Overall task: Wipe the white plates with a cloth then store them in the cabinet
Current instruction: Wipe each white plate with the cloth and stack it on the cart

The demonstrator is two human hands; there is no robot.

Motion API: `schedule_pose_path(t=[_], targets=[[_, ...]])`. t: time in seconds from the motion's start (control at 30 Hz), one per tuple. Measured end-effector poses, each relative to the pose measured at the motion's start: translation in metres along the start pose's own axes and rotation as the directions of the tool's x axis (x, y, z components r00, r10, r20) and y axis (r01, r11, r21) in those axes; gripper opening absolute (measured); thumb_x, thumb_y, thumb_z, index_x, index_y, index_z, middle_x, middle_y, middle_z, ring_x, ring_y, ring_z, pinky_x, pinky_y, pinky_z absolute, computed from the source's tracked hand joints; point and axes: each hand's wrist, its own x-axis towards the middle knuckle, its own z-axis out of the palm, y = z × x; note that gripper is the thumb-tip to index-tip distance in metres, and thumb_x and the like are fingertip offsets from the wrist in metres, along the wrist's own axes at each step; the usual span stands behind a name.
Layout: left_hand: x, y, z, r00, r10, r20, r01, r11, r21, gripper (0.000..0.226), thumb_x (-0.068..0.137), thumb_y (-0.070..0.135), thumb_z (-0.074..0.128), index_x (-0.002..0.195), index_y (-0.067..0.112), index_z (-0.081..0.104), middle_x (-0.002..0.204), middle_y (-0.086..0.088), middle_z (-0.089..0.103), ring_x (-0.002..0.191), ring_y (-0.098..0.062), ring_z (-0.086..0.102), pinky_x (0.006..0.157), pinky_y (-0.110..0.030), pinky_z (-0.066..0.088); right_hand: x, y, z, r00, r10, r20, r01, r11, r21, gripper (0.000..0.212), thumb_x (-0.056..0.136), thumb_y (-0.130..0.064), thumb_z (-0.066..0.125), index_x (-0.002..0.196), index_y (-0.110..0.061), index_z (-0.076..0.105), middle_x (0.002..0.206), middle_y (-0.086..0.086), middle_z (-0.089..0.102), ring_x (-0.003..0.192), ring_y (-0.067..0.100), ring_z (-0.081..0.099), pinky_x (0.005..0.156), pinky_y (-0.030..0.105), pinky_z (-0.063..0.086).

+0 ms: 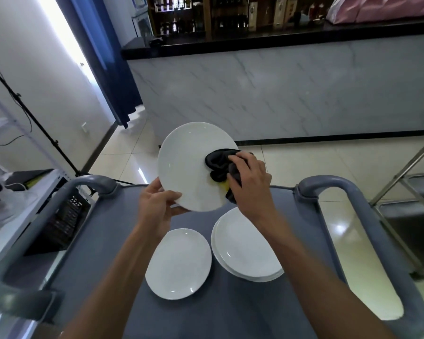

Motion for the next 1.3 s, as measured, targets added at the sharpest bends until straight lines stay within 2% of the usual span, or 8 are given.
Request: schedule_pose_path(t=[0.13, 0.27, 0.4, 0.53, 0.7, 1.03, 1.17, 1.3], targets=[[-0.004, -0.004, -0.002, 0.999, -0.008, 0.051, 0.005, 0.997, 0.071, 0.045, 0.08, -0.018, 0.05, 0.107, 0.011, 0.071, 0.09, -0.009, 0.074, 0.074, -0.027, 0.071, 0.062, -0.047, 0.059, 0.013, -0.001, -0.004, 0.999, 0.019, -0.049, -0.018, 1.0, 0.019, 0.039, 0.098, -0.023, 0.06, 0.137, -0.02, 0.057, 0.143, -0.001, 0.049, 0.123, 0.025, 0.044, 0.088, 0.045, 0.042], [-0.009, -0.009, -0.002, 0.997, -0.02, 0.078, 0.011, 0.993, 0.115, 0.045, 0.081, -0.018, 0.052, 0.107, 0.013, 0.072, 0.096, -0.012, 0.075, 0.078, -0.033, 0.072, 0.064, -0.048, 0.059, 0.021, -0.009, -0.003, 0.998, -0.029, -0.056, 0.031, 0.999, 0.029, 0.041, 0.099, -0.025, 0.059, 0.139, -0.02, 0.055, 0.143, -0.001, 0.048, 0.123, 0.026, 0.045, 0.09, 0.046, 0.043], [-0.013, -0.015, 0.005, 0.993, -0.037, 0.113, 0.022, 0.991, 0.13, 0.049, 0.082, -0.017, 0.053, 0.107, 0.019, 0.075, 0.101, -0.014, 0.074, 0.082, -0.034, 0.073, 0.065, -0.048, 0.06, 0.017, -0.025, 0.004, 0.993, -0.113, -0.033, 0.115, 0.992, 0.06, 0.042, 0.099, -0.027, 0.058, 0.14, -0.02, 0.054, 0.144, -0.001, 0.048, 0.124, 0.025, 0.044, 0.092, 0.048, 0.043], [-0.014, -0.017, 0.009, 0.992, -0.031, 0.123, 0.015, 0.992, 0.128, 0.048, 0.082, -0.018, 0.052, 0.112, 0.013, 0.072, 0.103, -0.018, 0.074, 0.088, -0.04, 0.072, 0.067, -0.05, 0.059, 0.002, -0.037, 0.014, 0.976, -0.218, 0.015, 0.216, 0.973, 0.087, 0.04, 0.099, -0.025, 0.057, 0.139, -0.019, 0.055, 0.145, -0.001, 0.05, 0.123, 0.025, 0.046, 0.091, 0.047, 0.043], [-0.013, -0.015, 0.004, 0.993, -0.01, 0.113, -0.001, 0.995, 0.097, 0.049, 0.082, -0.017, 0.052, 0.107, 0.018, 0.075, 0.101, -0.017, 0.074, 0.085, -0.039, 0.073, 0.066, -0.051, 0.059, -0.021, -0.033, 0.022, 0.958, -0.281, 0.059, 0.274, 0.956, 0.108, 0.039, 0.098, -0.021, 0.059, 0.136, -0.017, 0.058, 0.143, 0.001, 0.052, 0.122, 0.028, 0.048, 0.089, 0.049, 0.044], [-0.014, -0.016, 0.001, 0.978, -0.063, 0.197, 0.025, 0.982, 0.186, 0.048, 0.081, -0.018, 0.052, 0.111, 0.013, 0.073, 0.104, -0.02, 0.072, 0.089, -0.044, 0.07, 0.068, -0.054, 0.059, -0.002, -0.043, 0.019, 0.957, -0.288, 0.026, 0.285, 0.955, 0.081, 0.037, 0.099, -0.024, 0.056, 0.136, -0.019, 0.058, 0.144, 0.0, 0.051, 0.125, 0.027, 0.047, 0.09, 0.045, 0.041], [-0.016, -0.018, 0.0, 0.985, -0.071, 0.158, 0.046, 0.987, 0.157, 0.05, 0.08, -0.019, 0.053, 0.118, 0.009, 0.07, 0.107, -0.02, 0.072, 0.09, -0.045, 0.068, 0.066, -0.052, 0.059, 0.014, -0.039, 0.014, 0.978, -0.21, -0.001, 0.21, 0.977, 0.039, 0.036, 0.102, -0.027, 0.052, 0.137, -0.021, 0.056, 0.146, -0.001, 0.049, 0.126, 0.024, 0.045, 0.094, 0.045, 0.041], [-0.02, -0.017, -0.002, 0.997, -0.045, 0.058, 0.038, 0.992, 0.12, 0.05, 0.079, -0.019, 0.051, 0.118, 0.006, 0.069, 0.094, -0.012, 0.073, 0.078, -0.036, 0.068, 0.063, -0.05, 0.059, 0.027, -0.024, 0.006, 0.995, -0.097, -0.015, 0.097, 0.995, -0.017, 0.039, 0.101, -0.029, 0.054, 0.14, -0.022, 0.054, 0.146, -0.003, 0.047, 0.127, 0.023, 0.043, 0.095, 0.046, 0.041]])
